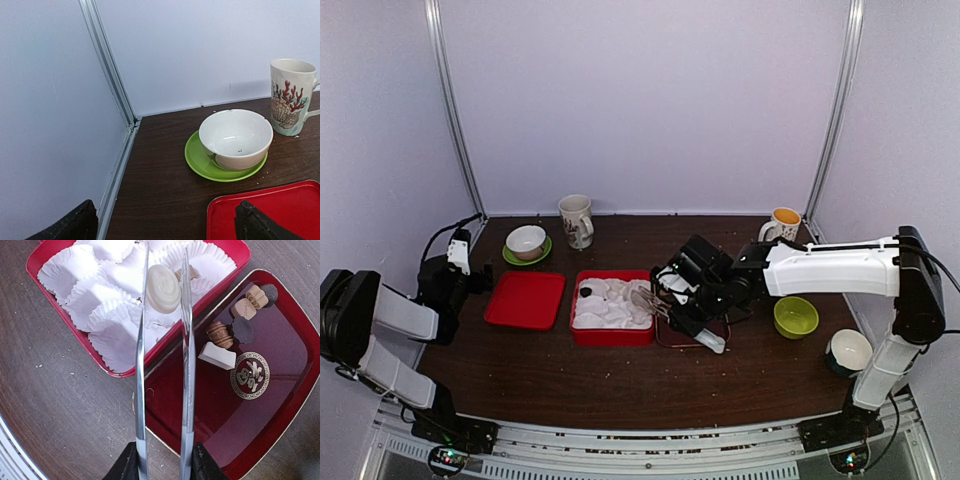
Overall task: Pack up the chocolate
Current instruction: Place the fake chocolate in the empty pocket of the box.
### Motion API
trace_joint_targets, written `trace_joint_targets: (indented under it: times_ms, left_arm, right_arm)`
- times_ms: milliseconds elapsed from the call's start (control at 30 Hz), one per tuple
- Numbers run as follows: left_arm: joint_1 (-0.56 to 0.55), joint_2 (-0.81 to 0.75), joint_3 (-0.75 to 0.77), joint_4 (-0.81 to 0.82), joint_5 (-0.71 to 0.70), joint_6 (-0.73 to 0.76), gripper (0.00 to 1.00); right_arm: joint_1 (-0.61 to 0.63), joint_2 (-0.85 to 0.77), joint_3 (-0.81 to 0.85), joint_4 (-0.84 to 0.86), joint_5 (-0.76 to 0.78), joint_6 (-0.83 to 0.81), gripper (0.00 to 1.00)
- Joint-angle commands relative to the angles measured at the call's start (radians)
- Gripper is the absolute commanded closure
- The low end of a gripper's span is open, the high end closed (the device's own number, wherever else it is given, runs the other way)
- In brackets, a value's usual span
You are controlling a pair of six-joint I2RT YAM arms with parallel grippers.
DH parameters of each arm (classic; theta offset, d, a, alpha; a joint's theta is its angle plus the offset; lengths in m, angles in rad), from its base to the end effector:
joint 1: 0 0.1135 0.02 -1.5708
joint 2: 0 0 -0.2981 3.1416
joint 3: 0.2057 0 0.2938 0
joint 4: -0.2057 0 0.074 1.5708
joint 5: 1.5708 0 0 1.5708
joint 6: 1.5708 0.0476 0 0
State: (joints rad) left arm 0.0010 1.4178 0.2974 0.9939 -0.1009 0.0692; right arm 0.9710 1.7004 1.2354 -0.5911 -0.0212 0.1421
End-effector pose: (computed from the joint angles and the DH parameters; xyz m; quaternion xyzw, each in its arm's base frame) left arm 0.2742 0.0051 0.1600 -0.0078 0.7501 0.0610 0.6584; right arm 0.2263 0.3327 0.2279 -0.3919 0.8841 0.1431 0.2107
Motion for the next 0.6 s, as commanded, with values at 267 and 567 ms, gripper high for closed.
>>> trace_joint_targets:
  times_ms: [267, 567]
  left_arm:
    - [0.01, 0.005, 0.015, 0.053, -0.005, -0.002, 0.02]
    - [0.009, 0.005, 0.014, 0.053, -0.005, -0.002, 0.02]
  right_arm:
    - [0.008, 0.026, 0.036, 0.002, 0.032, -0.009, 0.68]
    - [0.009, 0.042, 0.041, -0.008, 0.03, -0.012, 0.66]
